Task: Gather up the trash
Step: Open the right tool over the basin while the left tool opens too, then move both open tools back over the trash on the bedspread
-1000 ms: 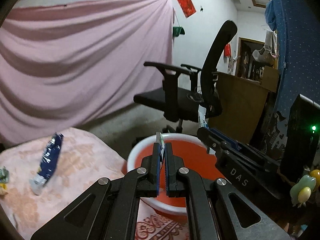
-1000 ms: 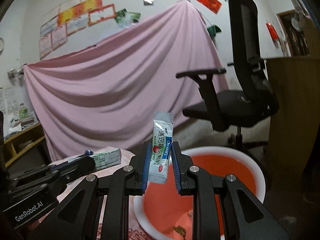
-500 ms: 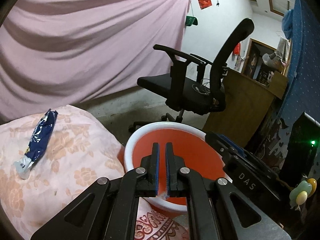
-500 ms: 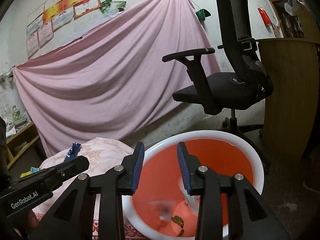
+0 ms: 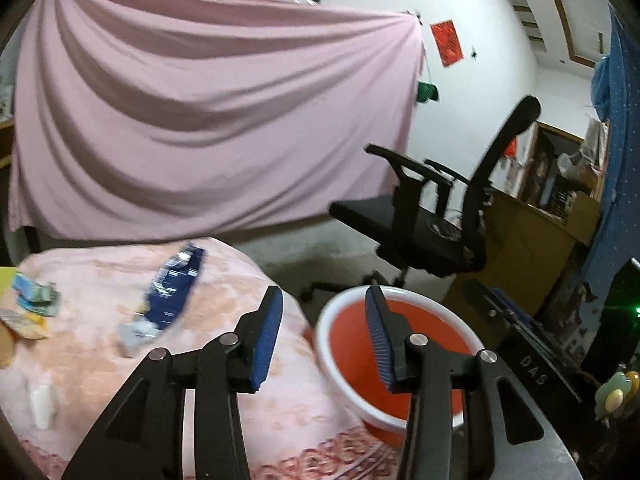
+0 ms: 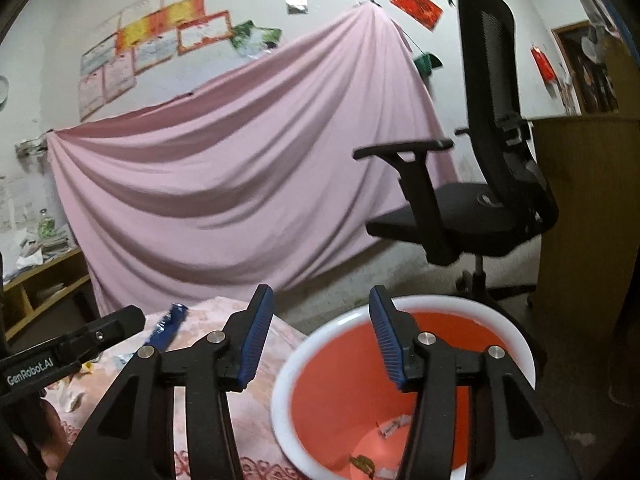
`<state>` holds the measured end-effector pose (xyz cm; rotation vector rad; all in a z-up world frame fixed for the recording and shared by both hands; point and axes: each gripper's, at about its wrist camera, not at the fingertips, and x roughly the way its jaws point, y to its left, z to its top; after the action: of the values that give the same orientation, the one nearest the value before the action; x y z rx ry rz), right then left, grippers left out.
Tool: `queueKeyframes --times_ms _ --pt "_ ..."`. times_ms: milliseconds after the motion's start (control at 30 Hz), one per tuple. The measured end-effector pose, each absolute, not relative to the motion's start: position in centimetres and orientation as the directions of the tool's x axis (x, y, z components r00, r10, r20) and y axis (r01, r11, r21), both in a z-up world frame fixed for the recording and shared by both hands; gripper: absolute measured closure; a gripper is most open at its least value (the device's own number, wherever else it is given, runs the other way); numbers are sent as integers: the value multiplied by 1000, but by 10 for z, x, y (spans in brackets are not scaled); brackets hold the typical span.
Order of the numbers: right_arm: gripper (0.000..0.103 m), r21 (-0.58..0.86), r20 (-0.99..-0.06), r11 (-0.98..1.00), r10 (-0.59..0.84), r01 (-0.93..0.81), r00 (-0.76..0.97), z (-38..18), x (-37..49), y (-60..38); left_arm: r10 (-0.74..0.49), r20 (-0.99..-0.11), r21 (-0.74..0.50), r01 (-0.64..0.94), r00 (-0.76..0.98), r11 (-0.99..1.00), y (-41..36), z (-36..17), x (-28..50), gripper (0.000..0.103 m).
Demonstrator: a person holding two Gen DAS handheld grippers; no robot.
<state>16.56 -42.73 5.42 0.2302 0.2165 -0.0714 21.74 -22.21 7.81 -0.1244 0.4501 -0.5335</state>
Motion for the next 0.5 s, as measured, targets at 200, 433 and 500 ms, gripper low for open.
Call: queueKeyframes --times_ms 200,433,500 --pt "20 197 -134 980 -11 37 991 66 157 -405 -437 -325 -237 375 838 896 -177 83 203 23" --pt "0 159 -68 987 27 -16 997 75 150 -376 -276 -257 -216 223 926 951 -128 81 179 2" --pt "0 142 -53 989 44 -37 998 78 148 -367 -240 -242 -207 192 940 959 -116 80 172 2"
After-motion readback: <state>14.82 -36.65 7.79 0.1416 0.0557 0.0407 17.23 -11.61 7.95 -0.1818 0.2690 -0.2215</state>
